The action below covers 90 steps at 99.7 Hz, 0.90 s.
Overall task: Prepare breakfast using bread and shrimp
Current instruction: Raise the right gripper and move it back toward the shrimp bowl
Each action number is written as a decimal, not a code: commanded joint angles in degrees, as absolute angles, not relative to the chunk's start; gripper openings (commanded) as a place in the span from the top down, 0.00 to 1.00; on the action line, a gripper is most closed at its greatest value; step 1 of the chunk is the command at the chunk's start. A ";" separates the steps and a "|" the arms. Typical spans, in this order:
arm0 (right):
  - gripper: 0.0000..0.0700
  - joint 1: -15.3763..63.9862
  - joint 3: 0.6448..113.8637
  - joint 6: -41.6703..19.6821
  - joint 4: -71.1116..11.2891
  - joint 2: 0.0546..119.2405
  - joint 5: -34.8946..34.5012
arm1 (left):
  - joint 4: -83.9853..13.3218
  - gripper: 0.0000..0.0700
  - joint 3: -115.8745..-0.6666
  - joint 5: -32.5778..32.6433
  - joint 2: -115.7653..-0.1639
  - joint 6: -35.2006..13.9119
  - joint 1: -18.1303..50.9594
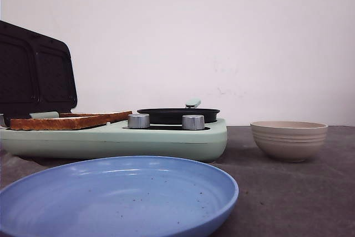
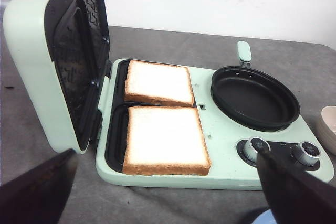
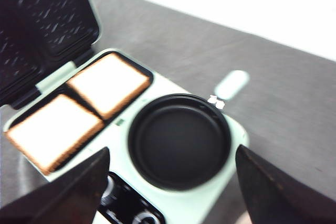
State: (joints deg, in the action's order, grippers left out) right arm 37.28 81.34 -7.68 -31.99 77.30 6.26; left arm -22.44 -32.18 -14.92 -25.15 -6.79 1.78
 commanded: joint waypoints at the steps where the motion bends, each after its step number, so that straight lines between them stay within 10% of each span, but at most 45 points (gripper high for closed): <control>1: 0.35 37.45 76.36 -6.96 -29.23 74.78 6.48 | -21.87 0.10 -32.32 -15.03 -25.26 -6.74 1.91; 90: 0.35 37.32 27.83 -22.61 -20.29 32.34 7.64 | -21.80 0.10 -32.29 -15.03 -25.26 -7.18 1.89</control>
State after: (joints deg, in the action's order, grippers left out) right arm 36.80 28.29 -21.04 -20.71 32.23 7.53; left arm -22.39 -32.18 -14.92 -25.15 -6.85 1.78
